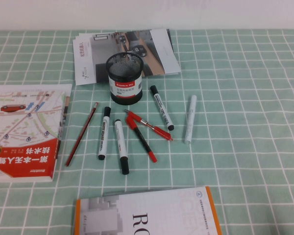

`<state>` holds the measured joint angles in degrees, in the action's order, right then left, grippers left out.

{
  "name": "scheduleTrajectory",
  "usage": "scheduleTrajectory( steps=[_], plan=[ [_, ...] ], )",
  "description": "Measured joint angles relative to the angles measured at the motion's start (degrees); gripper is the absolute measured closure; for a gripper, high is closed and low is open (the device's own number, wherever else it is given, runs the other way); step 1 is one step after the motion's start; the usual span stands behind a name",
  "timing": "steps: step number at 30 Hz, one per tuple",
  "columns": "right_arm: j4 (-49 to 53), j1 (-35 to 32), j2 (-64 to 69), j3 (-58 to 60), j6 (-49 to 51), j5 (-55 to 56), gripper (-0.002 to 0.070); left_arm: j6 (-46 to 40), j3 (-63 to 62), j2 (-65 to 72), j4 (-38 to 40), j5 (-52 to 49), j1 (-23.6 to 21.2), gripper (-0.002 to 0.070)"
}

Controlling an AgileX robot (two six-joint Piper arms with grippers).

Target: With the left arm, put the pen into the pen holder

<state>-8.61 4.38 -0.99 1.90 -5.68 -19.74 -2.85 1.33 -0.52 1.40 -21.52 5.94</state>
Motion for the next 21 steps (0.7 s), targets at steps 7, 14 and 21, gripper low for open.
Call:
scheduleTrajectory(
  steps=[7,14,21],
  plan=[
    [0.0,0.0,0.0,0.0,0.0,0.0,0.0696,0.0,0.0,0.0,0.3,0.1,0.0,0.0679],
    [0.0,0.0,0.0,0.0,0.0,0.0,0.0696,2.9,0.2,0.0,9.0,4.4,0.0,0.0679],
    [0.0,0.0,0.0,0.0,0.0,0.0,0.0696,4.5,0.2,0.0,18.2,11.7,0.0,0.0679]
  ],
)
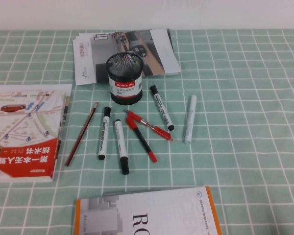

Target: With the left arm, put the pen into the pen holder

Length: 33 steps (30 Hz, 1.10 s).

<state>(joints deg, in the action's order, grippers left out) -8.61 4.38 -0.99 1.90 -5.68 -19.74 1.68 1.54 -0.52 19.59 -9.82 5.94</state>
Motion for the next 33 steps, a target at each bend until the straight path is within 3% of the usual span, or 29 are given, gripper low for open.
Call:
scheduleTrajectory(
  steps=[5,15,26,33],
  plan=[
    [0.0,0.0,0.0,0.0,0.0,0.0,0.0696,1.5,0.0,0.0,1.3,2.1,0.0,0.0679],
    [0.0,0.0,0.0,0.0,0.0,0.0,0.0696,1.0,-16.7,18.9,1.9,-11.3,0.0,0.0679],
    [0.0,0.0,0.0,0.0,0.0,0.0,0.0696,-16.1,-40.9,51.0,4.3,-28.0,0.0,0.0679],
    [0.0,0.0,0.0,0.0,0.0,0.0,0.0696,-20.5,-60.3,70.8,3.0,-38.2,2.1,0.0679]
  ],
)
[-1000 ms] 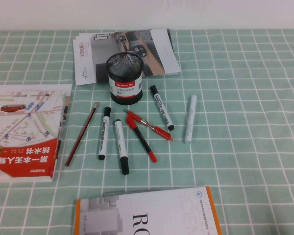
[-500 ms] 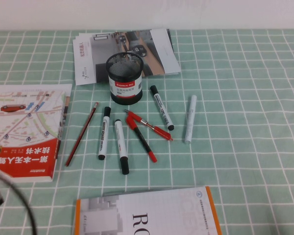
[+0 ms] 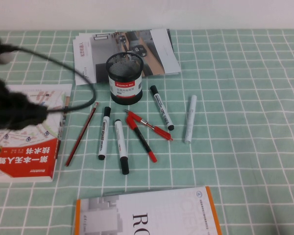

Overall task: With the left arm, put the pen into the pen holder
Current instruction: Pick up the pen on the table

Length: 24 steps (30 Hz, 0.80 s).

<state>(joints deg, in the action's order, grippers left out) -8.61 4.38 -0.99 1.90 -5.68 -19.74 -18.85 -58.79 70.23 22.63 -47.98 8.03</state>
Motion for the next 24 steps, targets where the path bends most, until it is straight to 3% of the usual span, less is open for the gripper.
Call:
scheduleTrajectory(
  steps=[11,20,24],
  plan=[
    [0.0,0.0,0.0,0.0,0.0,0.0,0.0696,6.8,-25.5,27.2,-14.4,-12.6,12.2,0.0679],
    [0.0,0.0,0.0,0.0,0.0,0.0,0.0696,7.6,-31.6,37.3,-16.5,-14.3,13.3,0.0676],
    [0.0,0.0,0.0,0.0,0.0,0.0,0.0696,6.9,-31.6,39.7,-18.5,-14.3,13.3,0.059]
  ],
)
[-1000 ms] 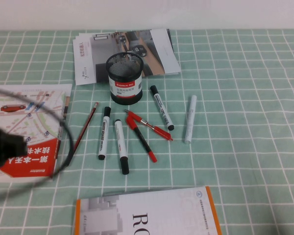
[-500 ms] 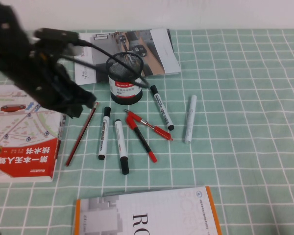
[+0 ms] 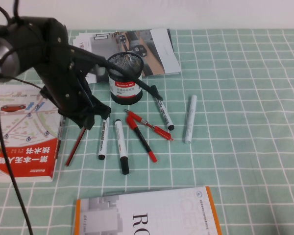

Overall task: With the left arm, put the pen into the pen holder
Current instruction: Pick up the pen on the table

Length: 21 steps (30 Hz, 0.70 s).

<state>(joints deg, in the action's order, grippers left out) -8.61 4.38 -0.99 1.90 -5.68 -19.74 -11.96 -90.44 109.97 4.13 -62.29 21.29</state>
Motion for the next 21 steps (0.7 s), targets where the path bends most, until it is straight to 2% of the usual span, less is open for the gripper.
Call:
scheduleTrajectory(
  steps=[3,6,21],
  plan=[
    [0.0,0.0,0.0,0.0,0.0,0.0,0.0696,2.0,0.0,1.4,-1.7,0.6,0.0,0.0472],
    [0.0,0.0,0.0,0.0,0.0,0.0,0.0696,5.9,-0.6,2.6,-4.1,1.2,0.0,0.0423],
    [0.0,0.0,0.0,0.0,0.0,0.0,0.0696,8.2,-2.3,9.2,-6.4,1.7,-0.5,0.0405]
  ],
)
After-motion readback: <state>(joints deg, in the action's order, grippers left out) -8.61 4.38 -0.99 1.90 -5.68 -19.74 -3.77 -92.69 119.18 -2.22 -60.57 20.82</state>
